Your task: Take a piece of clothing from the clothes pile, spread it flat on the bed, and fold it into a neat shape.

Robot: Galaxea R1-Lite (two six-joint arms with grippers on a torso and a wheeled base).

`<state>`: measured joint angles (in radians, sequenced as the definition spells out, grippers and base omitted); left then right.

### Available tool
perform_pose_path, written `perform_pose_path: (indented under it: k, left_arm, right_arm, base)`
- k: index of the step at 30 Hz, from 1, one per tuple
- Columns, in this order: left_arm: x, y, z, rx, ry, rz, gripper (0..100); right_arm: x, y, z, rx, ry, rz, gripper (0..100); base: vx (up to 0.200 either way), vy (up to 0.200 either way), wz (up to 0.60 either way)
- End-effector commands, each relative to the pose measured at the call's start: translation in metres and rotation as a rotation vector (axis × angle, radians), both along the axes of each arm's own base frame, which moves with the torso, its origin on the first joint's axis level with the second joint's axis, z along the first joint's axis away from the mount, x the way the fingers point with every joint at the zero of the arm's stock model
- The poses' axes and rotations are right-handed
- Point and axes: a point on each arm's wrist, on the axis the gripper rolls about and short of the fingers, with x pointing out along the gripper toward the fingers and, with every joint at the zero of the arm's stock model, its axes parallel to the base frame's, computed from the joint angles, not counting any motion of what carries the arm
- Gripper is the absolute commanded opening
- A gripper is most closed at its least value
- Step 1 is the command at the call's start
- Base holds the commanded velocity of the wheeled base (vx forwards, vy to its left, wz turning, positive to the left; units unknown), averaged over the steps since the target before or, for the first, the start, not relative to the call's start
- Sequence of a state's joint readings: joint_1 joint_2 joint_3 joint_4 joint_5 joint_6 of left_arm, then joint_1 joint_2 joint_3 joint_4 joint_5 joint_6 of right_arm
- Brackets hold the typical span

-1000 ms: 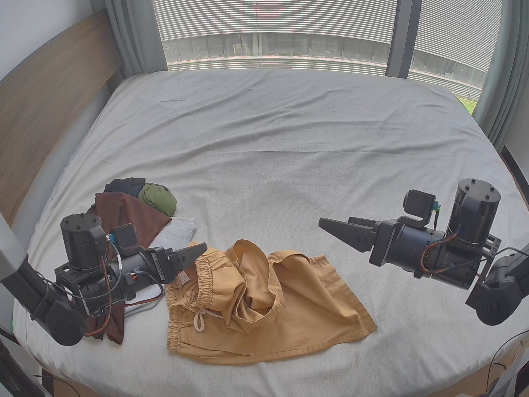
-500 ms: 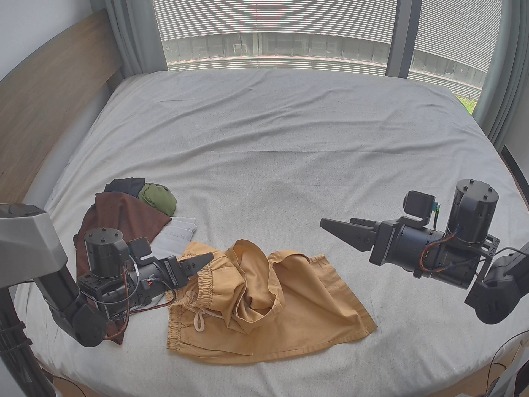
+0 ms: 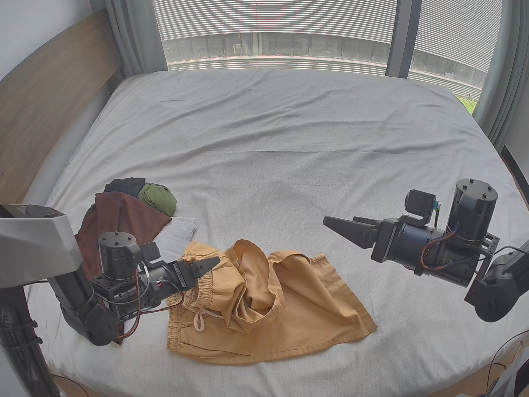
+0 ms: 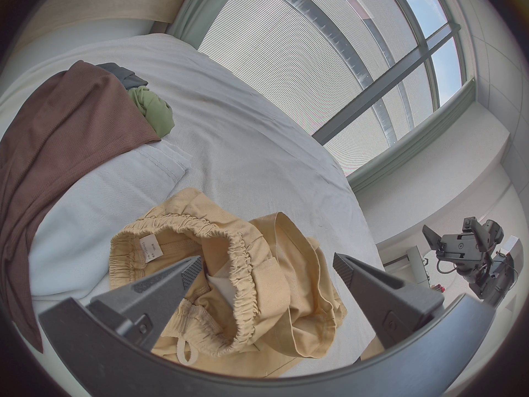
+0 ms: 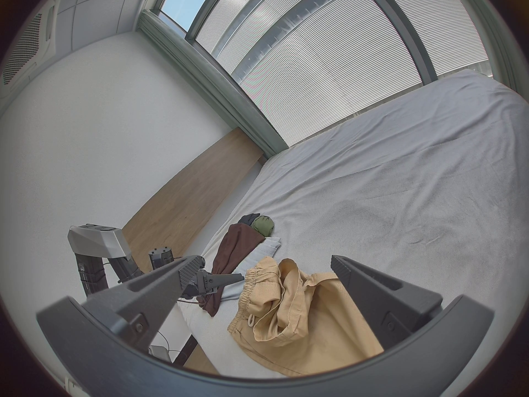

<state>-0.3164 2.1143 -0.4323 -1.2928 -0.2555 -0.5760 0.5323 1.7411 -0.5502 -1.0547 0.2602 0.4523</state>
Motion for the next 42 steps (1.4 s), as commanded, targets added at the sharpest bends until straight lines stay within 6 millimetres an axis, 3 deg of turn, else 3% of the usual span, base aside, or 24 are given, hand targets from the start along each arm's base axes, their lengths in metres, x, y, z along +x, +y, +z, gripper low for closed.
perform_pose_path:
  k: [1,11,16,29,30,42]
  left_arm:
    - [0.008,-0.003,-0.011,0.011,0.017,0.004,100]
    - [0.022,-0.027,-0.021,0.005,-0.001,-0.038,100]
    - [0.029,-0.031,-0.031,0.012,0.004,-0.021,100]
    - [0.037,-0.036,-0.031,-0.049,-0.006,-0.003,100]
    - [0.037,-0.037,-0.032,-0.049,-0.006,-0.003,0]
    - [0.034,-0.034,-0.024,-0.071,-0.065,0.008,0]
  right_arm:
    - [0.0,0.0,-0.001,-0.002,0.004,-0.001,100]
    - [0.002,-0.002,-0.002,-0.003,0.006,-0.01,100]
    - [0.003,-0.003,-0.002,-0.004,0.007,-0.013,100]
    - [0.003,-0.003,-0.002,-0.004,0.007,-0.013,100]
    - [0.003,-0.003,-0.002,-0.004,0.007,-0.013,100]
    - [0.003,-0.003,-0.003,-0.005,0.01,-0.013,100]
  base:
    - [0.0,0.0,0.0]
    - [0.0,0.0,0.0]
    - [0.0,0.0,0.0]
    - [0.0,0.0,0.0]
    - [0.0,0.0,0.0]
    - [0.0,0.0,0.0]
